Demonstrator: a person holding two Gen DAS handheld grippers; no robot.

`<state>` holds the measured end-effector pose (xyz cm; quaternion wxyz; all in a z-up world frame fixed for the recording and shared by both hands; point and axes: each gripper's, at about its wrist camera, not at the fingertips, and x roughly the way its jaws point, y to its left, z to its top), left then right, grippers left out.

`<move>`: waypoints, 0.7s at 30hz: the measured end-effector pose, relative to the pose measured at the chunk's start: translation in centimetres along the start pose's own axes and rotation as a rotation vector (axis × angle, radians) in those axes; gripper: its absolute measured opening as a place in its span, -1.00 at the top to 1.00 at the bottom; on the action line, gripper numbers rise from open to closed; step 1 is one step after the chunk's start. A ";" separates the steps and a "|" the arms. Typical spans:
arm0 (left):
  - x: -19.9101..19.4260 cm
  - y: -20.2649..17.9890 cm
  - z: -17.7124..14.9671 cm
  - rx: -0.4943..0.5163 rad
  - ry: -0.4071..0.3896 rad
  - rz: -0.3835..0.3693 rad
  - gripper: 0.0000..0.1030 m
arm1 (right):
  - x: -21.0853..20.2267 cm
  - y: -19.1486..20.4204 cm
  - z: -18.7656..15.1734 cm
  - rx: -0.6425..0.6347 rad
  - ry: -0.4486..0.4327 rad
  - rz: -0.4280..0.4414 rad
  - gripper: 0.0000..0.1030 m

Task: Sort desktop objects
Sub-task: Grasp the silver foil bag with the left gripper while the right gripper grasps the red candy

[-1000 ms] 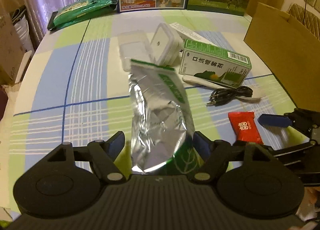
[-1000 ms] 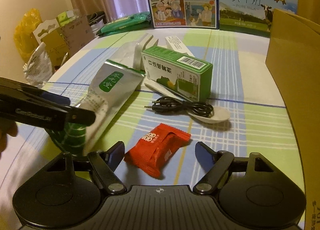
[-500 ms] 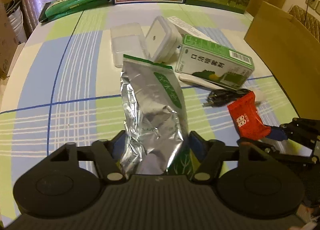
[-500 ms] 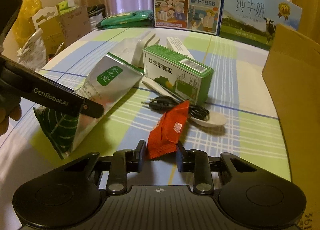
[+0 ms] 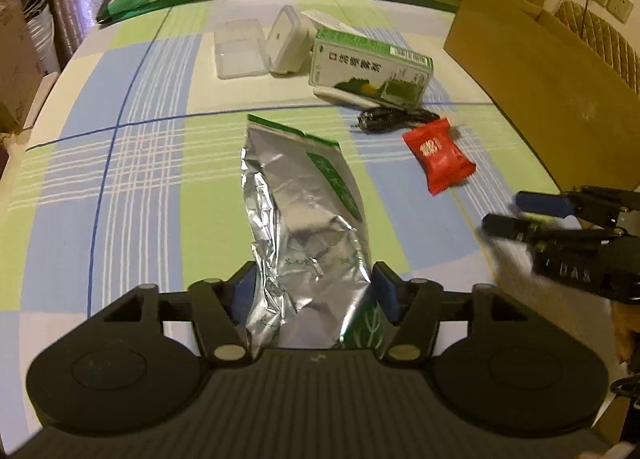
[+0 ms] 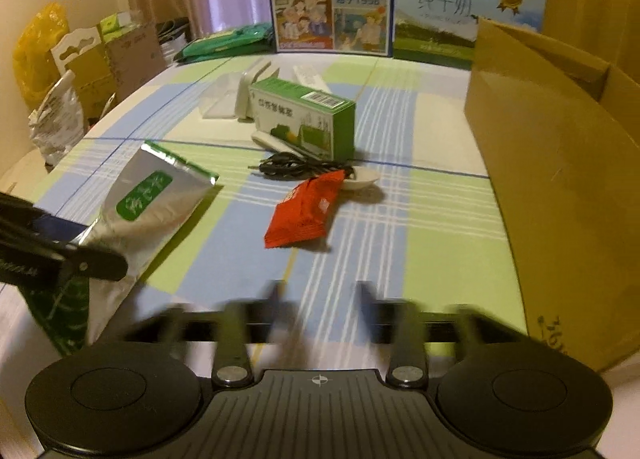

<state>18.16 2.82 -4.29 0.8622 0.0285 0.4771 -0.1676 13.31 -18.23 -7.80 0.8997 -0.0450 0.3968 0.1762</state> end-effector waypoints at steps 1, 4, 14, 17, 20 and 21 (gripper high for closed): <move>0.0 0.1 0.3 0.001 -0.001 0.005 -0.15 | 0.0 0.1 0.3 0.004 -0.012 0.002 -0.14; 0.6 0.3 1.4 0.018 -0.002 0.011 -0.21 | 0.7 0.5 1.5 -0.005 -0.030 0.008 -0.14; 2.8 1.2 2.5 -0.016 0.045 -0.034 -0.29 | 4.9 1.9 3.7 -0.063 -0.032 -0.020 -0.14; 2.7 1.1 2.4 -0.019 0.043 -0.030 -0.28 | 6.2 2.0 4.1 -0.065 -0.017 -0.039 -0.12; 2.7 1.0 2.2 -0.021 0.044 -0.028 -0.28 | 6.4 2.0 4.1 -0.071 -0.014 -0.058 0.31; 2.7 1.0 2.1 -0.024 0.041 -0.028 -0.26 | 6.2 2.0 4.0 -0.073 -0.011 -0.061 0.33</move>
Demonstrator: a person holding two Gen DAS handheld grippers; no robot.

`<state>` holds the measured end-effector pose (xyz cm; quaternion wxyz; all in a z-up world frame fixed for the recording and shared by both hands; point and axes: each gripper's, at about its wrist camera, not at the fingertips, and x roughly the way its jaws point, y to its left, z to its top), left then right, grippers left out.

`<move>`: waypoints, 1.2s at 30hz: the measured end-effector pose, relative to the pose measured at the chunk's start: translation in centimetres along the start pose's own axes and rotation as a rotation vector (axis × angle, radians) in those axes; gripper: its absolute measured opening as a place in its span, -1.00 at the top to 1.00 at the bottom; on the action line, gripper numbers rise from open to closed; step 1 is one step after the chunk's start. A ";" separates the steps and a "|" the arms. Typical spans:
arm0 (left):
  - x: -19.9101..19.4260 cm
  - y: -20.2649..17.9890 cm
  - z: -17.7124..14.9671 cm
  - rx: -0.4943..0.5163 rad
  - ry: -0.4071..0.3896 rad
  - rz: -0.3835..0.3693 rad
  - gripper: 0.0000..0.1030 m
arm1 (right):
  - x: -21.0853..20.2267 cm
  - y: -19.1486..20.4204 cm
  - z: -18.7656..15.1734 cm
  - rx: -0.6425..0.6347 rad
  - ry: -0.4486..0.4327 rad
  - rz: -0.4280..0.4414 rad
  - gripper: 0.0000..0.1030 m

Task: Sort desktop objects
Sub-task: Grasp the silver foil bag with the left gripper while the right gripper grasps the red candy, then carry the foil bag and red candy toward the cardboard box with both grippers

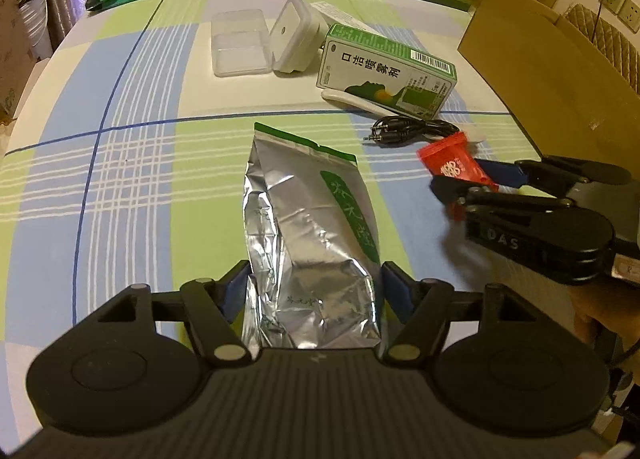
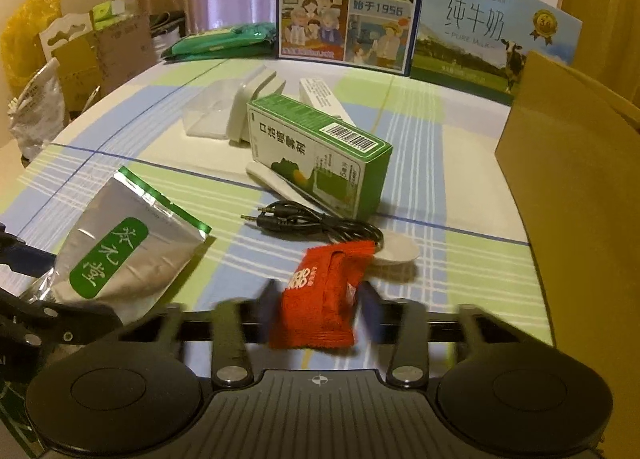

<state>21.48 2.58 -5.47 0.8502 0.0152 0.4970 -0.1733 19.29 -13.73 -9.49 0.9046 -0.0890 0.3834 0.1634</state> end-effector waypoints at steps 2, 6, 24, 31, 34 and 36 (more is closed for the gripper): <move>-0.2 -0.1 -0.2 -0.005 -0.003 -0.002 -0.18 | -0.5 -0.2 -0.4 0.004 0.005 0.007 0.34; -1.1 -1.0 -1.0 -0.009 0.001 -0.012 -0.03 | -2.6 -0.8 -2.0 0.031 0.022 0.031 0.35; -2.4 -4.9 -4.7 0.111 0.070 0.026 -0.34 | -10.2 -1.1 -8.5 0.092 0.042 0.065 0.35; -2.7 -4.8 -4.9 0.110 0.064 0.033 0.01 | -9.8 -0.3 -8.7 0.029 0.028 0.041 0.33; -3.1 -4.8 -5.1 0.097 0.056 0.032 0.08 | -9.7 -0.2 -8.9 0.003 0.019 0.035 0.33; -3.3 -4.9 -5.4 0.086 0.056 0.025 0.09 | -9.7 -0.3 -8.9 0.003 0.020 0.035 0.35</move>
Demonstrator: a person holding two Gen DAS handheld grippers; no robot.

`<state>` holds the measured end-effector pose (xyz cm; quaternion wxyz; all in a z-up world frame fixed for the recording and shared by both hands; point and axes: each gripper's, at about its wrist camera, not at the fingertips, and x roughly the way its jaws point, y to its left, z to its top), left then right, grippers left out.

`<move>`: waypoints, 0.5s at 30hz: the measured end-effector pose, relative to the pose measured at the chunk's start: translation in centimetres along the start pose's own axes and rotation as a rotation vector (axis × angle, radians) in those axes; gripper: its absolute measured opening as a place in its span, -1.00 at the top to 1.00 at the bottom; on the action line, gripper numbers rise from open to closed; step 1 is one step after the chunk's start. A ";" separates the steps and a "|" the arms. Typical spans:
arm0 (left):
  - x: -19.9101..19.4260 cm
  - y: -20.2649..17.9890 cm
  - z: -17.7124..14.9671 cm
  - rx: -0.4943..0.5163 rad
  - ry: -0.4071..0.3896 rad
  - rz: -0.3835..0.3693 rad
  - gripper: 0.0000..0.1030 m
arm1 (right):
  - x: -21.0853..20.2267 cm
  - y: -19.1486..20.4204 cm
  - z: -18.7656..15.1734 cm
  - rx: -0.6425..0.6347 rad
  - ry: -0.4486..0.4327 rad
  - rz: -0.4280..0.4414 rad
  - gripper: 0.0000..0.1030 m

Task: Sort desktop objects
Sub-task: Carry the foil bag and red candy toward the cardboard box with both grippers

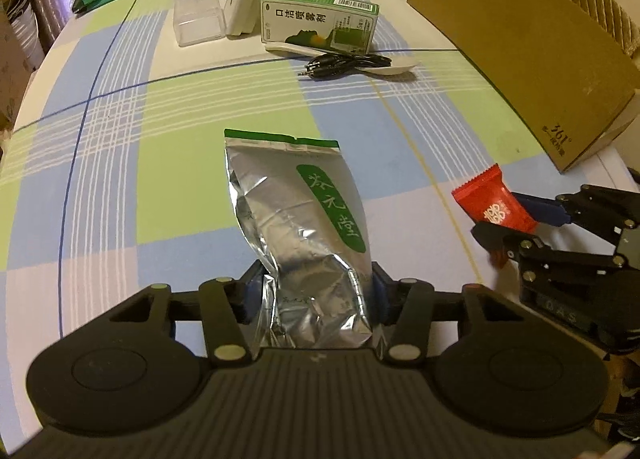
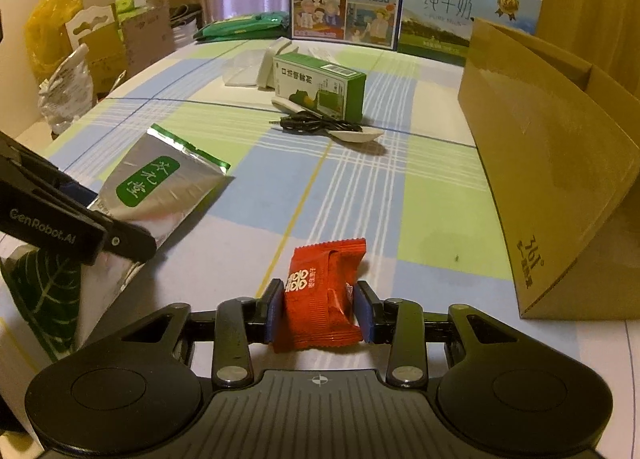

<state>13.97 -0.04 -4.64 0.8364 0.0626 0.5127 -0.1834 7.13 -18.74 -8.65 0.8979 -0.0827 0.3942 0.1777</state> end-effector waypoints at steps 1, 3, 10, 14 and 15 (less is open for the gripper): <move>-0.1 -0.1 -0.2 -0.006 -0.001 -0.003 0.09 | -0.1 -0.1 0.0 0.005 0.001 -0.001 0.38; -0.5 -0.3 -0.6 -0.017 -0.004 -0.008 0.09 | -0.4 -0.2 0.0 0.016 -0.002 -0.001 0.43; -2.1 -0.9 -1.6 -0.039 -0.017 -0.033 0.09 | -2.3 -0.8 0.4 0.050 -0.023 0.004 0.44; -3.4 -1.5 -1.5 -0.041 -0.037 -0.042 0.09 | -3.8 -1.2 0.8 0.069 -0.043 0.004 0.44; -3.8 -1.7 -1.5 -0.041 -0.044 -0.045 0.10 | -4.2 -1.2 1.0 0.072 -0.050 0.002 0.44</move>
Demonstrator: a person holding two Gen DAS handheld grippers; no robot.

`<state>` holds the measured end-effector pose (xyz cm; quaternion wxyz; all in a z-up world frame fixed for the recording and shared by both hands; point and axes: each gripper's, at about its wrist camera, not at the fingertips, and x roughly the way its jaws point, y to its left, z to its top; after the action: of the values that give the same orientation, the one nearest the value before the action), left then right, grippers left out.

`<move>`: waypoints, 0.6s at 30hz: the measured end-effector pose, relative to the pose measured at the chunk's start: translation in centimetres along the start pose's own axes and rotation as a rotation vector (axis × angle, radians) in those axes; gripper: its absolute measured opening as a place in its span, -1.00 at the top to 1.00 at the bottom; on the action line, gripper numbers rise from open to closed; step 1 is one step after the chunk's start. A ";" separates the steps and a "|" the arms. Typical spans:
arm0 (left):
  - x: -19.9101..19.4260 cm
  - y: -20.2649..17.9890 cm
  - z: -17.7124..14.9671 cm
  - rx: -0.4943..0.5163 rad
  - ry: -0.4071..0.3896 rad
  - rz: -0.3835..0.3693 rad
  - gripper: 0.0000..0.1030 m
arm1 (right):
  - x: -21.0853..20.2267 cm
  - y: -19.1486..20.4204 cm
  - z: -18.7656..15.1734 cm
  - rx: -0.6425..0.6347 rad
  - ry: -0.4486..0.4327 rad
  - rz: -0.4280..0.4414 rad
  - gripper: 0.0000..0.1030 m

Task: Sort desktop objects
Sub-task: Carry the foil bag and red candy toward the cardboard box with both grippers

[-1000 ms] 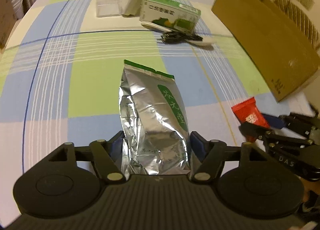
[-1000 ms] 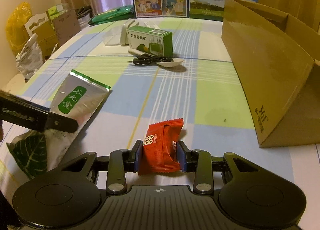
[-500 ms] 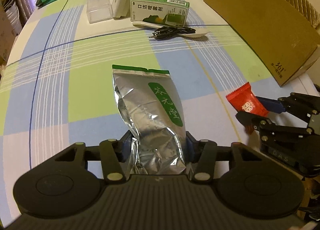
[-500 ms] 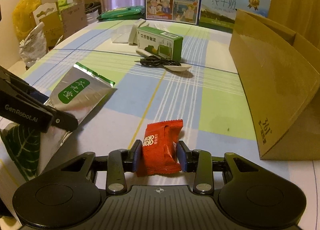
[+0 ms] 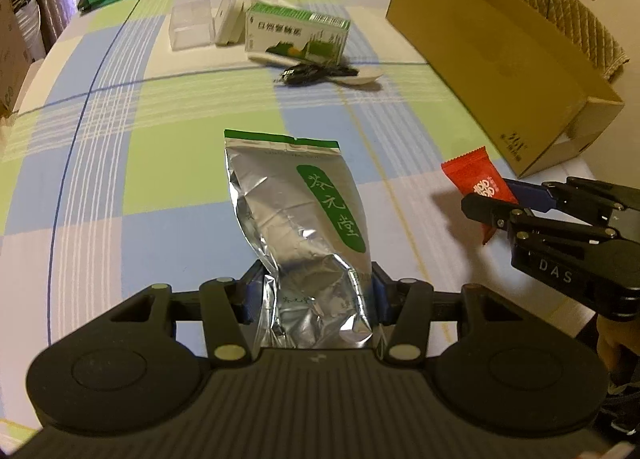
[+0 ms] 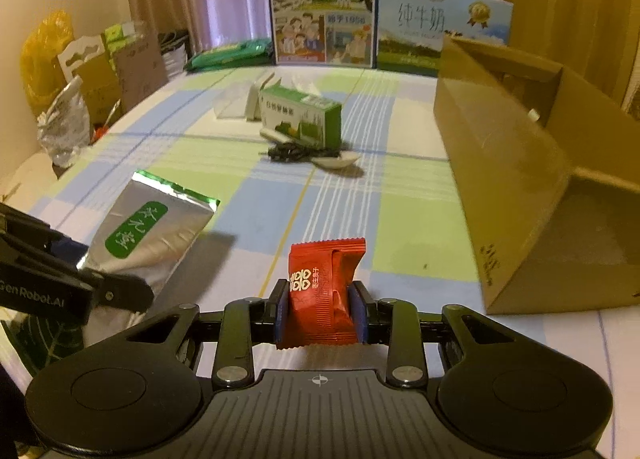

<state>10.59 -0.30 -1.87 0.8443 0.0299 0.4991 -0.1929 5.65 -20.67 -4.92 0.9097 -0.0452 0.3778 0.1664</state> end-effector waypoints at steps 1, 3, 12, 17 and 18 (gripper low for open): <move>-0.3 -0.2 0.1 -0.001 -0.006 -0.005 0.10 | -0.4 -0.1 0.2 0.005 -0.009 -0.001 0.44; -0.8 -0.7 0.3 0.001 -0.017 -0.009 0.10 | -1.1 -0.4 0.5 0.015 -0.022 -0.004 0.44; -2.4 -3.1 1.2 0.023 -0.053 -0.024 0.09 | -3.9 -2.0 1.3 0.043 -0.069 -0.032 0.44; -2.8 -4.2 1.5 0.032 -0.058 -0.035 0.09 | -5.3 -2.9 1.5 0.061 -0.090 -0.044 0.44; -2.8 -4.5 1.5 0.036 -0.059 -0.036 0.10 | -5.6 -3.0 1.4 0.064 -0.094 -0.047 0.44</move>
<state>9.06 -3.94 1.96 0.8544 0.0301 0.4708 -0.2178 3.96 -24.68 -0.12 0.9311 -0.0170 0.3385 0.1350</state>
